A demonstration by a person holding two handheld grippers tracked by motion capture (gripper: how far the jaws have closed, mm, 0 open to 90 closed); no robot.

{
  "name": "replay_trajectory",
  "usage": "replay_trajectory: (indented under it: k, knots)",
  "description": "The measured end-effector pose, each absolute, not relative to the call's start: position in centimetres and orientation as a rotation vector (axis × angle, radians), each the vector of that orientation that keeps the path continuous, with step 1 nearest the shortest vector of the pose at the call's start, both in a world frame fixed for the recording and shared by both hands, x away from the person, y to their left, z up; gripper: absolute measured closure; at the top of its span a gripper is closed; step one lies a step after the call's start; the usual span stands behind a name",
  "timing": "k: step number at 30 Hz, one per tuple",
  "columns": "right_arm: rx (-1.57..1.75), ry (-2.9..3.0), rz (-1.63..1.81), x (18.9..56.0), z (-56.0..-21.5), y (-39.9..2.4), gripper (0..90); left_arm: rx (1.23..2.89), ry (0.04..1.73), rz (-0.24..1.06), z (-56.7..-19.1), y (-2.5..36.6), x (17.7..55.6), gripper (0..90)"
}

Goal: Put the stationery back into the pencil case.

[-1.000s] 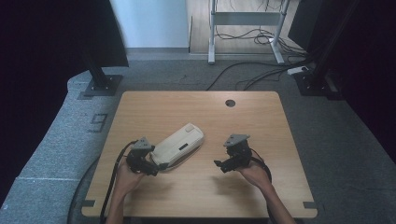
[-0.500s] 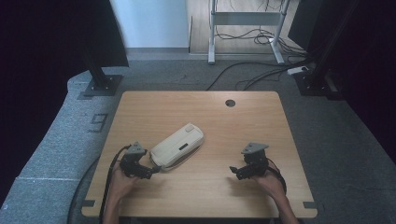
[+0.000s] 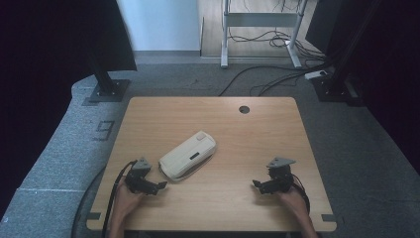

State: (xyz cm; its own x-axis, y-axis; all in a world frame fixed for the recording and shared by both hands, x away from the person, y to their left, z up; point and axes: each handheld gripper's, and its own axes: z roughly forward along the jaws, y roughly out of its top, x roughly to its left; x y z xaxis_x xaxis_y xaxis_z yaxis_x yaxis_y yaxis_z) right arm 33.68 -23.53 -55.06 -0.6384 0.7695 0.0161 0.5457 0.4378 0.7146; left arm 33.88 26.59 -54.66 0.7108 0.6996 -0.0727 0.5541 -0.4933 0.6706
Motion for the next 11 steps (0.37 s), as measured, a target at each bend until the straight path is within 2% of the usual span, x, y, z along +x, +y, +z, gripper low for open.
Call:
replay_trajectory:
  k: [5, 11]
  knots:
    - [1.132, 2.376, 1.010, 33.65, -55.64, -23.65, 0.0, 2.260, 0.955, 0.351, -54.80, 26.29, 33.56, 0.0]
    - [1.132, 2.371, 1.006, 33.60, -55.68, -23.60, 0.0, 2.250, 0.982, 0.359, -54.82, 26.19, 33.34, 0.0]
